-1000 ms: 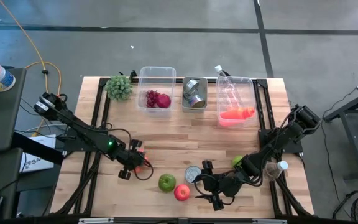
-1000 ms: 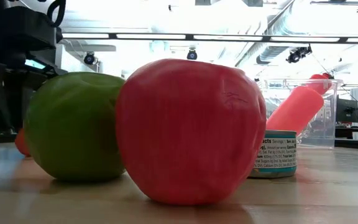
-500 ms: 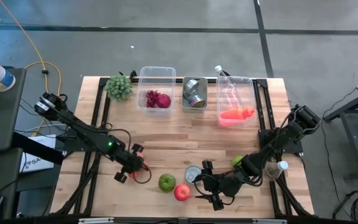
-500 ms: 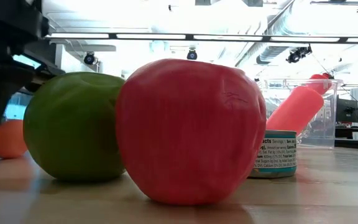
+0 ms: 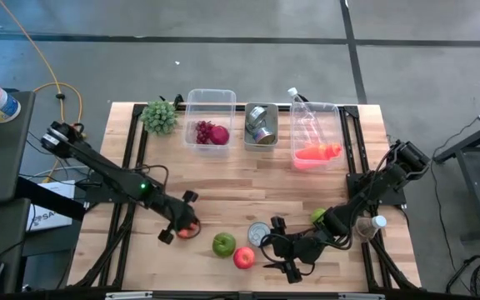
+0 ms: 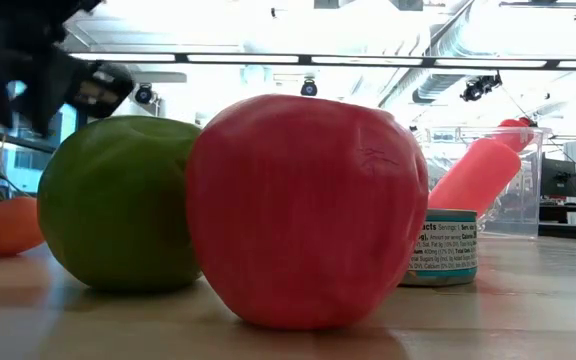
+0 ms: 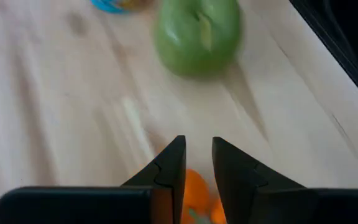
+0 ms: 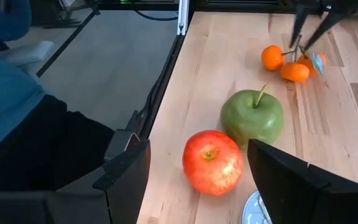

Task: Pick & Place Food Item
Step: Put the orange tangerine into the left transparent bin, then put the light blue tuna can into the white bin

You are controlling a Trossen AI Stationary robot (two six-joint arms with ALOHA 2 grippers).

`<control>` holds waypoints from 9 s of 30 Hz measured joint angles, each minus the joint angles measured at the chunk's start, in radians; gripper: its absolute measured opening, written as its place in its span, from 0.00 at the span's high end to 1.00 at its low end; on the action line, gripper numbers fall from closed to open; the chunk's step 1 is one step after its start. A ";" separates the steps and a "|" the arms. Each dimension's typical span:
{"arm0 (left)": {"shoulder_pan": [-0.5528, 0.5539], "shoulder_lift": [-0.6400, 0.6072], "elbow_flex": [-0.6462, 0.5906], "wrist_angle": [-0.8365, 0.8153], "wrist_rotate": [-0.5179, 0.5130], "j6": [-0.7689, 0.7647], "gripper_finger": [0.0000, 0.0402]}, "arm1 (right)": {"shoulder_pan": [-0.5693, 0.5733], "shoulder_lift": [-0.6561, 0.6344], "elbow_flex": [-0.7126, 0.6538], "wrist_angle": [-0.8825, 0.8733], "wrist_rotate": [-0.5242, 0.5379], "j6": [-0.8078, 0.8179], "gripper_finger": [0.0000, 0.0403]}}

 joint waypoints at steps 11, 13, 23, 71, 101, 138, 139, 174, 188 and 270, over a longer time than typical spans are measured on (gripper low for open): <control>0.012 -0.094 0.000 0.062 0.165 0.384 0.79 | 0.000 0.000 0.000 -0.002 0.001 -0.006 0.36; 0.011 -0.094 0.000 0.078 0.166 0.451 0.77 | 0.000 0.000 0.000 -0.002 0.001 -0.007 0.36; 0.022 -0.094 0.001 0.249 0.079 0.679 0.76 | 0.000 0.000 0.000 -0.001 0.005 -0.008 0.36; -0.221 -0.061 0.120 -0.045 -0.301 -0.198 0.78 | -0.004 0.000 0.000 -0.015 0.005 0.001 0.36; -0.264 0.042 0.119 -0.310 -0.376 -0.232 0.78 | -0.006 0.000 0.000 -0.015 0.005 0.001 0.36; -0.265 0.205 0.118 -0.340 -0.399 -0.327 0.78 | -0.006 0.000 0.000 -0.016 0.005 0.000 0.36; -0.265 0.211 0.118 -0.339 -0.399 -0.327 0.78 | -0.006 0.000 0.000 -0.016 0.005 0.000 0.36; -0.282 0.209 0.118 -0.370 -0.770 -0.328 0.99 | -0.006 0.000 0.000 -0.018 0.005 -0.007 0.36; -0.278 0.059 0.119 -0.314 -1.023 -0.527 1.00 | -0.006 0.000 0.000 -0.032 0.005 0.003 0.36; 0.123 -0.141 0.120 0.104 -0.415 -0.006 0.49 | -0.148 -0.040 0.000 -0.204 0.055 -0.321 0.36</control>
